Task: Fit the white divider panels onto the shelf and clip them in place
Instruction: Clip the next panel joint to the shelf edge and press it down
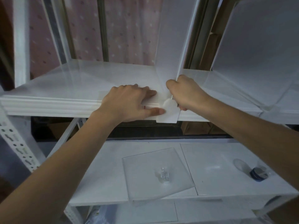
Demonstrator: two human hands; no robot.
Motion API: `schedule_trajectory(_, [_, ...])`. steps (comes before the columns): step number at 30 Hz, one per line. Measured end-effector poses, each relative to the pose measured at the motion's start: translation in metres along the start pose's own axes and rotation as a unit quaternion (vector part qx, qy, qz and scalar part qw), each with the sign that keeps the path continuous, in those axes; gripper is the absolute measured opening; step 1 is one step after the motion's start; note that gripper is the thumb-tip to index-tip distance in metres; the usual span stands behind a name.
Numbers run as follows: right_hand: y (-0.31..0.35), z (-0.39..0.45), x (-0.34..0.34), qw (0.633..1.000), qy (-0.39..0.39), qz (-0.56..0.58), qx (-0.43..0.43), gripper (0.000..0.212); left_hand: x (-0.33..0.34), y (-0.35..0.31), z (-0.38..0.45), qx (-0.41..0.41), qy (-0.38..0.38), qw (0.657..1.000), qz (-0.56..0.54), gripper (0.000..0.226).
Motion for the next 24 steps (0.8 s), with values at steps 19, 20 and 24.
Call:
schedule_trajectory(19, [-0.011, -0.031, 0.015, 0.944, 0.014, -0.302, -0.132, 0.067, -0.012, 0.062, -0.028, -0.035, -0.130, 0.991, -0.001, 0.058])
schedule_trajectory(20, [-0.011, -0.032, 0.019, 0.939, -0.016, -0.313, -0.141, 0.064, -0.010, 0.059, -0.027, -0.030, -0.144, 0.989, 0.008, 0.058])
schedule_trajectory(24, [-0.014, -0.030, 0.025, 0.932, -0.053, -0.327, -0.149, 0.061, -0.007, 0.057, -0.023, -0.012, -0.179, 0.983, 0.038, 0.059])
Point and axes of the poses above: each hand's wrist, its own z-axis towards the middle knuckle, its own x-axis out of the palm, y = z × x, the point moved 2 cm from there along z, towards the middle knuckle, and after that the axes turned 15 degrees about -x, right-handed, at the moved point
